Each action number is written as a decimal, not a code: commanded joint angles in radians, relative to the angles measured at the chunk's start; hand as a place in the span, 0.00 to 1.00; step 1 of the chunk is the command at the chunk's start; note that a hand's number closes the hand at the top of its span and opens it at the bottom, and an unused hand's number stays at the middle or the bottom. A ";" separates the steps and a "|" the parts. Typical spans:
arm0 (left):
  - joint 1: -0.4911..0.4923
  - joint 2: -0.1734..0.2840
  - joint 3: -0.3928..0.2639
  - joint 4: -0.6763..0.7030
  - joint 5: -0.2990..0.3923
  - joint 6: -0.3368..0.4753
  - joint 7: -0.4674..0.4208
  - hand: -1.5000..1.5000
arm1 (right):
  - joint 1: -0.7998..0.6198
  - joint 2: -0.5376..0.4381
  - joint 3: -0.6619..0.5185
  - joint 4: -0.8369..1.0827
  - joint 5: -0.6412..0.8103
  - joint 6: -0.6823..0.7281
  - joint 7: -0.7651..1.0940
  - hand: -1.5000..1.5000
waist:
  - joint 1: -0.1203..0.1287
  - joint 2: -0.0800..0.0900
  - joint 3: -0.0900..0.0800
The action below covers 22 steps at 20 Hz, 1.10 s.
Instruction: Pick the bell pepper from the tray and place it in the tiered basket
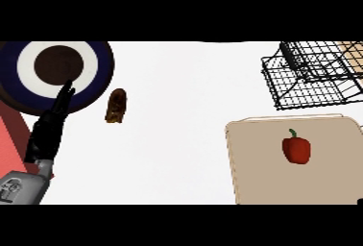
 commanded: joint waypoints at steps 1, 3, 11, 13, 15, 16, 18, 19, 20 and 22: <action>-0.024 -0.025 -0.027 -0.015 -0.042 0.009 0.043 0.50 | -0.191 -0.062 0.050 0.092 -0.005 0.031 0.201 0.00 | 0.010 0.000 0.002; 0.011 -0.015 0.009 0.001 -0.017 -0.028 -0.012 0.50 | -0.229 -0.068 0.067 0.069 0.002 0.052 0.281 0.00 | 0.002 -0.003 0.001; 0.029 -0.014 0.056 0.041 -0.017 -0.071 -0.049 0.50 | -0.356 -0.014 0.205 0.144 0.104 0.085 0.374 0.00 | -0.003 -0.005 0.002; 0.034 -0.014 0.058 -0.020 -0.027 -0.054 0.007 0.50 | -0.291 0.023 0.236 0.159 0.149 0.084 0.320 0.00 | -0.010 -0.007 0.002; -0.002 -0.028 0.064 0.003 -0.038 -0.062 0.023 0.50 | -0.320 0.042 0.238 0.177 0.132 0.118 0.310 0.00 | -0.017 -0.006 0.002; 0.000 -0.031 0.054 0.005 -0.045 -0.070 0.009 0.50 | -0.391 0.054 0.301 0.210 0.204 0.093 0.365 0.00 | -0.008 -0.005 0.002; 0.031 -0.064 0.044 0.002 -0.070 -0.042 -0.015 0.50 | -0.314 0.055 0.310 0.116 0.255 0.093 0.390 0.00 | -0.020 -0.007 0.002; -0.001 -0.087 0.032 -0.008 -0.084 -0.019 0.030 0.50 | -0.400 0.058 0.332 0.168 0.286 0.106 0.426 0.00 | -0.012 -0.005 0.002; 0.003 -0.050 0.067 0.034 -0.061 -0.063 -0.012 0.50 | -0.386 0.073 0.346 0.226 0.287 0.117 0.384 0.00 | -0.011 -0.004 0.002; -0.002 -0.041 0.080 0.023 -0.063 -0.066 0.008 0.50 | -0.405 0.053 0.326 0.200 0.305 0.143 0.451 0.00 | -0.013 -0.006 0.001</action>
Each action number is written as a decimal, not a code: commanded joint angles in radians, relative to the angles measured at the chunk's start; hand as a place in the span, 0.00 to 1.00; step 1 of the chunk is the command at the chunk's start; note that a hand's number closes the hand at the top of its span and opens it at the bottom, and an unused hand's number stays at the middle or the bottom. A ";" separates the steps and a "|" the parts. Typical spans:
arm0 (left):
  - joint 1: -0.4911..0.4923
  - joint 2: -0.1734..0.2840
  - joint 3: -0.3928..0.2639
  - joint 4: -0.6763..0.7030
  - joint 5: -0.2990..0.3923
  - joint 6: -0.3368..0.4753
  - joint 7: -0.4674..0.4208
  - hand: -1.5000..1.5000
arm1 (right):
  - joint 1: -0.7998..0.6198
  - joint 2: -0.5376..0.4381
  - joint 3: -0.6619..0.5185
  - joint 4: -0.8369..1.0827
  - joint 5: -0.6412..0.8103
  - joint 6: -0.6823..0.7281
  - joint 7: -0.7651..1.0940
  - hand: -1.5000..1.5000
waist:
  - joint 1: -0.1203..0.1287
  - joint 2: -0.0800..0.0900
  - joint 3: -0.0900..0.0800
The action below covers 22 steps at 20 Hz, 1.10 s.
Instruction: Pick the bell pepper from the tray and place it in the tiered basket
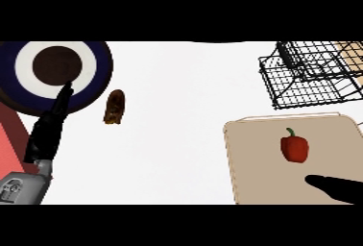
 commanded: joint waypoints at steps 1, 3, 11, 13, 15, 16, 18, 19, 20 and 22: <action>-0.037 0.026 0.046 -0.004 0.020 -0.036 0.038 0.50 | -0.057 0.018 0.030 0.015 0.079 0.026 0.215 0.00 | -0.001 -0.001 0.000; 0.016 -0.040 -0.014 -0.027 -0.046 0.029 0.003 0.50 | -0.075 0.044 0.075 -0.005 0.157 0.028 0.258 0.00 | 0.001 -0.002 0.000; -0.001 0.010 0.059 0.043 -0.004 -0.068 -0.039 0.50 | -0.096 0.130 0.108 0.024 0.228 0.069 0.278 0.00 | -0.003 -0.001 -0.001; -0.020 -0.037 0.023 0.006 -0.048 -0.012 0.001 0.50 | -0.179 0.150 0.063 0.135 0.171 0.100 0.235 0.00 | 0.006 0.001 0.000; -0.003 -0.021 0.059 0.030 -0.011 -0.055 -0.038 0.50 | -0.131 0.173 0.067 0.160 0.178 0.086 0.189 0.00 | 0.000 0.000 0.000; 0.031 -0.040 0.034 0.011 -0.044 -0.019 -0.020 0.50 | -0.163 0.167 0.048 0.142 0.173 0.108 0.239 0.00 | 0.003 -0.001 0.000; 0.008 -0.017 0.035 -0.049 -0.053 -0.027 0.050 0.50 | -0.121 0.183 0.058 0.107 0.192 0.109 0.235 0.00 | -0.003 -0.004 0.001; -0.034 -0.033 0.057 0.034 -0.047 -0.034 0.003 0.50 | -0.132 0.212 0.094 0.105 0.221 0.113 0.237 0.00 | -0.008 -0.001 0.000; 0.016 -0.069 -0.003 -0.036 -0.083 0.001 0.033 0.50 | -0.160 0.211 0.047 0.191 0.190 0.114 0.208 0.00 | 0.002 -0.001 0.001; -0.007 -0.037 0.055 -0.010 -0.051 -0.033 0.032 0.50 | -0.165 0.205 0.016 0.164 0.162 0.151 0.209 0.00 | -0.005 -0.002 0.001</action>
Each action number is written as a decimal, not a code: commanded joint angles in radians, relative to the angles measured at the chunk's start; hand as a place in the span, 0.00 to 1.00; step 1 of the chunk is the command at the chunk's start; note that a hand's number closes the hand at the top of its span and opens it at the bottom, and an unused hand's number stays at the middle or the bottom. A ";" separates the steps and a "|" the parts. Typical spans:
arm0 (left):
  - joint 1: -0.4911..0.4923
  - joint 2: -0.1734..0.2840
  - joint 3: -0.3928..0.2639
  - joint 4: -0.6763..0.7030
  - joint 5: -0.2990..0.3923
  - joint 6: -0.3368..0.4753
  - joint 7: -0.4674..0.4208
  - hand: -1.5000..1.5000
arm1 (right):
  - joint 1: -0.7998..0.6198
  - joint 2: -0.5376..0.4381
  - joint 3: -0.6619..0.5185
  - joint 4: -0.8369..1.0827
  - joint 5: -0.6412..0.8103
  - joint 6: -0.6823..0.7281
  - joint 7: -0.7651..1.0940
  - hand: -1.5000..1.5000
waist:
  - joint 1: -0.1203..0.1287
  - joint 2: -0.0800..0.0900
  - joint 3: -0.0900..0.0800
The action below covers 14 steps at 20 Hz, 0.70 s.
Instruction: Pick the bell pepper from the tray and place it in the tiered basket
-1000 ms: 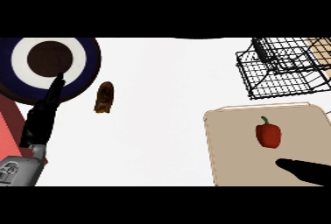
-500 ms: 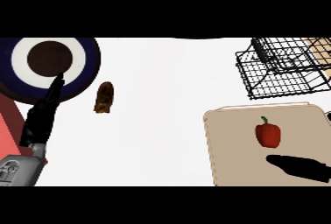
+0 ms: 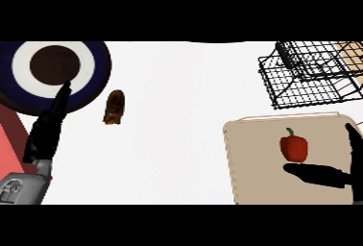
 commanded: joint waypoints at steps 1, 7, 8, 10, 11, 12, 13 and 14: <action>0.035 0.002 0.005 -0.078 -0.005 -0.009 0.043 0.50 | 0.002 0.039 -0.001 -0.012 0.039 0.031 0.165 0.00 | -0.001 -0.002 0.000; 0.070 -0.028 0.024 -0.014 -0.021 -0.023 -0.064 0.50 | -0.070 0.118 -0.038 0.129 0.007 0.048 0.070 0.00 | 0.002 0.000 0.000; 0.019 -0.039 0.006 -0.037 -0.051 -0.003 0.011 0.50 | -0.041 0.128 -0.013 0.119 0.032 0.052 0.069 0.00 | -0.003 0.000 0.001; -0.042 -0.031 0.037 0.013 -0.033 -0.024 0.022 0.50 | -0.177 0.129 -0.041 0.160 0.029 0.102 0.146 0.00 | 0.000 0.001 0.000; -0.023 -0.014 0.050 -0.022 -0.038 -0.034 0.048 0.50 | -0.099 0.146 -0.054 0.191 0.001 0.083 0.021 0.00 | -0.003 0.000 0.001; 0.071 -0.035 0.039 -0.029 -0.049 -0.027 -0.036 0.50 | -0.056 0.147 -0.071 0.168 -0.008 0.076 -0.006 0.00 | -0.003 -0.001 0.001; 0.019 -0.044 0.022 -0.070 -0.065 -0.017 0.064 0.50 | -0.048 0.134 -0.077 0.131 -0.020 0.109 0.025 0.00 | -0.006 -0.001 0.001; -0.014 -0.036 0.054 -0.007 -0.045 -0.045 0.005 0.50 | -0.111 0.141 -0.094 0.200 -0.039 0.127 0.013 0.00 | -0.004 0.000 0.000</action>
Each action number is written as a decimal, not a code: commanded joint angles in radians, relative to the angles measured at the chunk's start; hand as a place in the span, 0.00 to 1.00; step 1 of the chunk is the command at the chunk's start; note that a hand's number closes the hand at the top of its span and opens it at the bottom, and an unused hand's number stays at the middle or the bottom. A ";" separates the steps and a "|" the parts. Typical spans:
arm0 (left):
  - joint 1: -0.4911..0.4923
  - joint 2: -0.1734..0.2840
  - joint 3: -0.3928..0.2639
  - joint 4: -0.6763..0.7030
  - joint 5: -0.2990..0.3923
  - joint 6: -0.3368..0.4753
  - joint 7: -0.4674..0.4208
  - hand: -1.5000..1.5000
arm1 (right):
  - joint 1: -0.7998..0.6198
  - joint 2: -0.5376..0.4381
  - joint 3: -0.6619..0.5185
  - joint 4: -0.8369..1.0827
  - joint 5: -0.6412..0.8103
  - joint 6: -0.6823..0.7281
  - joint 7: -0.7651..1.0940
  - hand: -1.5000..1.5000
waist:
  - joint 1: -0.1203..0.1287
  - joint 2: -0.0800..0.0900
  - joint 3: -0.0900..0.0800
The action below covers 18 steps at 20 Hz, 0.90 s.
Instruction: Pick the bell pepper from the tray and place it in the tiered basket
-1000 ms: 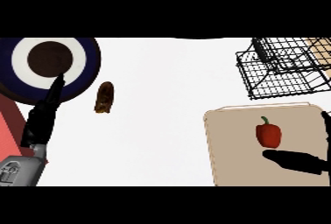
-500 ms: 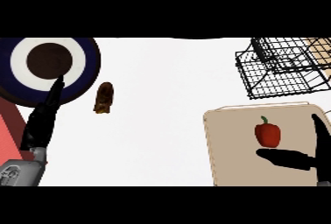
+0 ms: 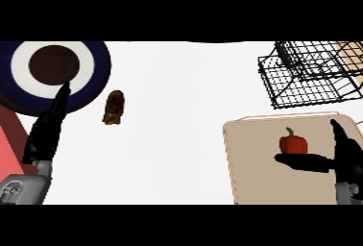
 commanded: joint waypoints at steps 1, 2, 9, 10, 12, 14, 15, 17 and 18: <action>-0.023 0.004 0.024 0.000 -0.012 -0.026 0.018 0.50 | -0.074 0.082 0.012 0.124 0.035 0.007 0.046 0.00 | 0.003 0.001 0.000; 0.034 0.016 0.045 0.010 0.008 -0.045 -0.039 0.50 | -0.023 0.053 -0.010 0.059 -0.016 0.055 0.062 0.00 | 0.000 0.000 0.000; 0.045 -0.050 0.006 0.000 -0.045 0.001 -0.041 0.50 | -0.068 -0.012 0.054 0.174 0.001 0.178 -0.085 1.00 | 0.002 0.001 0.000; 0.008 -0.030 0.025 -0.034 -0.034 -0.027 0.027 0.50 | -0.075 0.025 0.069 0.162 0.034 0.166 -0.054 1.00 | 0.000 0.000 0.000; 0.048 -0.045 0.031 -0.067 -0.047 -0.040 0.019 0.50 | -0.092 0.072 0.066 0.090 0.079 0.168 0.033 1.00 | 0.000 -0.001 0.000; 0.015 -0.067 0.037 0.004 -0.071 -0.034 -0.001 0.50 | -0.108 0.101 -0.008 0.117 0.042 0.133 -0.036 1.00 | -0.003 0.000 0.000; -0.007 -0.026 0.095 0.009 -0.016 -0.073 0.001 0.50 | -0.095 0.127 0.008 0.087 0.060 0.102 -0.002 1.00 | -0.003 -0.001 0.000; -0.028 -0.055 0.075 0.073 -0.059 -0.057 -0.047 0.50 | -0.054 0.111 -0.048 0.062 0.021 0.120 -0.062 1.00 | -0.007 0.000 0.000; 0.007 -0.059 0.055 -0.038 -0.064 -0.057 0.029 0.50 | -0.064 0.158 -0.012 0.037 0.078 0.082 -0.025 1.00 | -0.002 -0.001 0.000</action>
